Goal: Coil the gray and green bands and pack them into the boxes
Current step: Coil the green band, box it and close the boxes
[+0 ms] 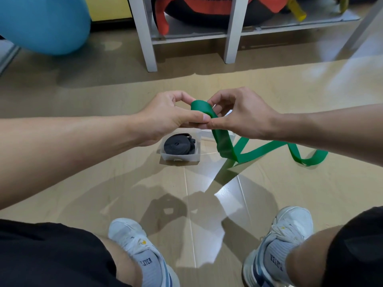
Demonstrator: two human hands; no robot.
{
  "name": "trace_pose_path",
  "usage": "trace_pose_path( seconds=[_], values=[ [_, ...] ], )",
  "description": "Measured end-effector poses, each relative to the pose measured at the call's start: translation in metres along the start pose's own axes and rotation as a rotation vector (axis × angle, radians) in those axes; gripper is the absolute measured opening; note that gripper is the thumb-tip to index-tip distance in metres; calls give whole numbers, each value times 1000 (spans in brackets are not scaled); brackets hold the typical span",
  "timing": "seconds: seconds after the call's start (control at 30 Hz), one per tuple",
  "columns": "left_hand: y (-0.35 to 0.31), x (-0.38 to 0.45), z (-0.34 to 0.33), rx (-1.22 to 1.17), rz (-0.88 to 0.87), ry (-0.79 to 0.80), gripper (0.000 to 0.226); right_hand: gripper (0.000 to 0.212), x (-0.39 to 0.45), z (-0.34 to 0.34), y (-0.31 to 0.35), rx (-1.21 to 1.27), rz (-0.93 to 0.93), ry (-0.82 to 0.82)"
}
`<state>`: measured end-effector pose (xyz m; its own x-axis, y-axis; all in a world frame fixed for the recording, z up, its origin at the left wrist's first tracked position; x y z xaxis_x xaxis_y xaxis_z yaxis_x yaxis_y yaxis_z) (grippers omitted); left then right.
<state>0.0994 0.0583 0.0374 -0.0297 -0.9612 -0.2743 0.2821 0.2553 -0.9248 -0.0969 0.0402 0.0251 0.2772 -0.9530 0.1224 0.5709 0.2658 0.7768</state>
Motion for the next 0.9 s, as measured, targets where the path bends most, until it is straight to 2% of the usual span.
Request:
trace_pose_path(
  seconds=[0.2, 0.37, 0.47, 0.7, 0.9],
  values=[
    [-3, -3, 1, -68, 16, -18, 40, 38, -2, 0, 1, -29, 60, -50],
    [-7, -3, -2, -299, 199, 25, 49, 29, -2, -5, -1, -75, 85, -129],
    [-8, -1, -1, -343, 238, 36, 43, 32, 1, -8, -1, -84, 94, -154],
    [0, 3, 2, -279, 320, 19, 36, 38, 0, -15, -5, -88, 94, -47],
    [8, 5, 0, -254, 341, -27, 49, 44, -4, -20, -5, -78, 96, 60]
  ],
)
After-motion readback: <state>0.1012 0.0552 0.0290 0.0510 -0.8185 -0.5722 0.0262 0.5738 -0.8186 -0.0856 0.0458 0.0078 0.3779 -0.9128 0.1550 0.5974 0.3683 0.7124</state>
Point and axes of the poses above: each hand's wrist, its own x-axis towards the middle knuckle, its own z-axis out of the back of the hand, y = z × x, the point moved 1 cm from there along x, towards the middle knuckle, and after that the axes turned 10 degrees about -y, right-handed, at the moved point
